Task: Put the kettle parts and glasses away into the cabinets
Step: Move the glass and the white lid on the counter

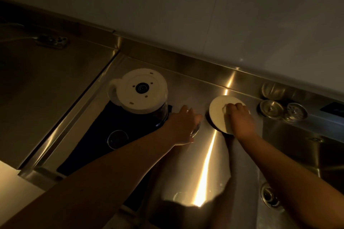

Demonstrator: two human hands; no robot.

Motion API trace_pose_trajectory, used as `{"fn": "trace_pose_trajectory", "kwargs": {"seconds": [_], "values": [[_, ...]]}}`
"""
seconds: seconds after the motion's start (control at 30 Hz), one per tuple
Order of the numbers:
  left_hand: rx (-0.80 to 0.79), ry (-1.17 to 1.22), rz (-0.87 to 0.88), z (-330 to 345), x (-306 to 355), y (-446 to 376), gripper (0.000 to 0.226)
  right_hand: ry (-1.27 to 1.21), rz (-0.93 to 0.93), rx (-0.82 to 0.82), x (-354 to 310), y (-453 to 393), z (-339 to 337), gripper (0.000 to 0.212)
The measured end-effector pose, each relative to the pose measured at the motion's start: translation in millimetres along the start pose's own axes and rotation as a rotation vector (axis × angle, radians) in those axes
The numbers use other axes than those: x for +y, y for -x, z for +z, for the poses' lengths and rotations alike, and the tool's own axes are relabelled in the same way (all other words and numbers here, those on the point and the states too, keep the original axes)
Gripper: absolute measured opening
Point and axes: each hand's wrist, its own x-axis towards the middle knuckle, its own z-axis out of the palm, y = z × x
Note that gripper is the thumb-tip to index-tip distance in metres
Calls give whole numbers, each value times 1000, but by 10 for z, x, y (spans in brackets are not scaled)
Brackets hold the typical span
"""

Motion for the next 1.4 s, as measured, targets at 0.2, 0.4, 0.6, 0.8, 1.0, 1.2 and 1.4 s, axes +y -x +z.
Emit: {"fn": "trace_pose_trajectory", "kwargs": {"seconds": [0.2,0.4,0.6,0.8,1.0,1.2,1.4], "values": [[81,-38,35,-483,-9,252,57,17,-47,179,-236,252,-524,64],[124,-43,-40,-1040,-196,765,70,-16,-136,362,-824,442,-1077,44],[221,74,-76,-1465,-566,1444,71,86,-236,430,-1781,636,-1504,64],[291,28,-135,-1797,-1146,2299,79,82,-346,463,-2896,840,-1700,63],[255,-48,-273,-1803,-1946,3441,74,131,-436,326,-4206,1049,-1499,85],[267,16,-504,-1633,-2778,4515,59,41,-528,263,-5528,1114,-1067,69],[274,-31,-681,-1588,-3599,5313,66,11,-703,226,-6700,915,-852,48]]}}
